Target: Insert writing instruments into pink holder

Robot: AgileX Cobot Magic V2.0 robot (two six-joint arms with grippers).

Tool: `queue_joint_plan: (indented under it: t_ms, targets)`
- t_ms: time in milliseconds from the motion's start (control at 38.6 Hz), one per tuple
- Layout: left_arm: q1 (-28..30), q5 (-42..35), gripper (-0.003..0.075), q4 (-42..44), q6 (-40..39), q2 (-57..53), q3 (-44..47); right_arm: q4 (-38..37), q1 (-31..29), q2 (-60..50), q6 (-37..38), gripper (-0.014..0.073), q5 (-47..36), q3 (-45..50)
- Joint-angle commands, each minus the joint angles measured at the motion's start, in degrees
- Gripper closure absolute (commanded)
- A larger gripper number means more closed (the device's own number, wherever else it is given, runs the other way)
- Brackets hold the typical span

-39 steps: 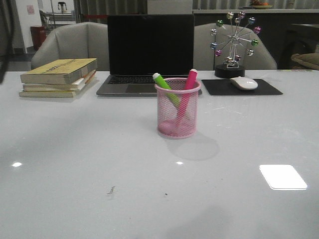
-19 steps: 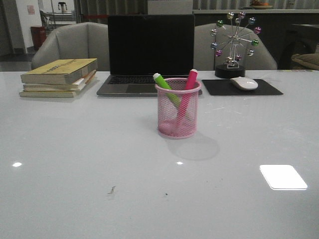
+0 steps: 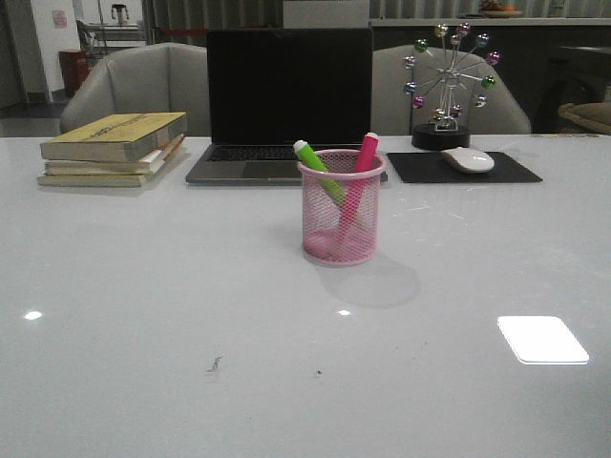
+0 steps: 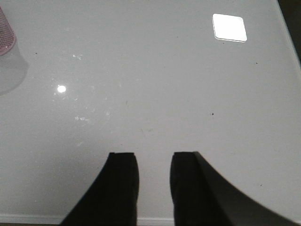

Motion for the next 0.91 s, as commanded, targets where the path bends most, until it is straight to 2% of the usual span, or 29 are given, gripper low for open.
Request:
queue_joint_plan:
  t_ms: [0,155,440,881]
  targets:
    - [1.42,-3.48,0.0475,-0.21,0.02,-4.77,3.84,0.27,-0.2,0.0,-0.33,0.027,-4.23,-1.55]
    - [2.66,-2.33,0.0475,-0.21,-0.56,-11.3,12.92,1.38,-0.2,0.0,-0.33,0.027,-4.23,-1.55]
    - [2.79,-0.44,0.0475,-0.31,-3.59,-18.55,22.94,3.99,-0.2,0.0,-0.33,0.027,-4.23,-1.55]
    - [2.79,-0.93,0.0476,-0.31,-3.59,-19.57,24.33,4.15,-0.2,0.0,-0.33,0.0278,-4.23,-1.55]
